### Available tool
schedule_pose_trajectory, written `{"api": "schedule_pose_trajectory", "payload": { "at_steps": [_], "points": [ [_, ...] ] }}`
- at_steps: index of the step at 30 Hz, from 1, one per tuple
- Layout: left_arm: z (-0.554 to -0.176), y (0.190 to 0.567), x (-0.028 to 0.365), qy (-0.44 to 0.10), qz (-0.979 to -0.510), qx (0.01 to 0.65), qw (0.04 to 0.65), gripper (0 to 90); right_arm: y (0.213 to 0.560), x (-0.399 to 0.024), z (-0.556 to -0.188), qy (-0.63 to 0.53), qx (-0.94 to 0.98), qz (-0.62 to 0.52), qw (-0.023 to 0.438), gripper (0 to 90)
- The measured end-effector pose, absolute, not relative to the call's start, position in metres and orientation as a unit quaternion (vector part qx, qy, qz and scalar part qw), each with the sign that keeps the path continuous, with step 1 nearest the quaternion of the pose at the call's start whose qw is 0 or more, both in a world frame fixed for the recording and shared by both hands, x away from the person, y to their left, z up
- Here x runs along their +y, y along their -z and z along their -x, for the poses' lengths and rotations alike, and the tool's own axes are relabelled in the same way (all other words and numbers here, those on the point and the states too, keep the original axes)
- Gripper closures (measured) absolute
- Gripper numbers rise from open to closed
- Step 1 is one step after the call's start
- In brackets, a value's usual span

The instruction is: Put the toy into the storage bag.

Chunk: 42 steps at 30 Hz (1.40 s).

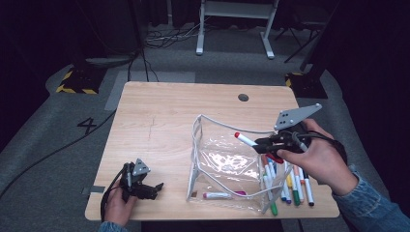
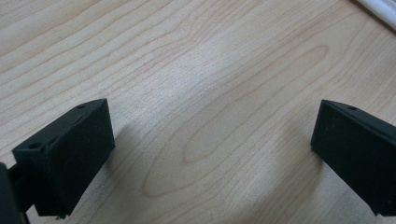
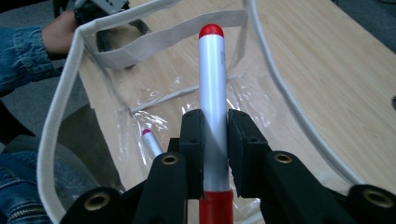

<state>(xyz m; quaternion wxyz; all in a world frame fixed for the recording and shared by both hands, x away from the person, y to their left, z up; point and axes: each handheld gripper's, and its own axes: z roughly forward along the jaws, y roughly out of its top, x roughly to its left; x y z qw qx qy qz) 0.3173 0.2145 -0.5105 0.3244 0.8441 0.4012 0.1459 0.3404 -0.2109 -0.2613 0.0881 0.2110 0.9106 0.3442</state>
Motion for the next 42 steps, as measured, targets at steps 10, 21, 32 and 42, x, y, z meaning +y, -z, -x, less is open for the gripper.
{"api": "schedule_pose_trajectory", "payload": {
  "at_steps": [10,21,32,42],
  "points": [
    [-0.317,0.510,0.214,-0.145,-0.844,0.402,0.324,0.0,0.276,-0.172,-0.335,-0.321,0.934,-0.144,0.056,76.9],
    [-0.317,0.510,0.214,-0.146,-0.844,0.401,0.324,0.0,0.299,-0.143,-0.331,-0.286,0.953,-0.095,0.017,76.9],
    [-0.317,0.511,0.214,-0.146,-0.844,0.402,0.324,0.0,0.326,-0.125,-0.334,-0.245,0.966,-0.081,-0.013,76.8],
    [-0.316,0.510,0.214,-0.146,-0.843,0.404,0.323,0.0,0.354,-0.114,-0.337,-0.205,0.975,-0.078,-0.041,76.8]
  ]
}}
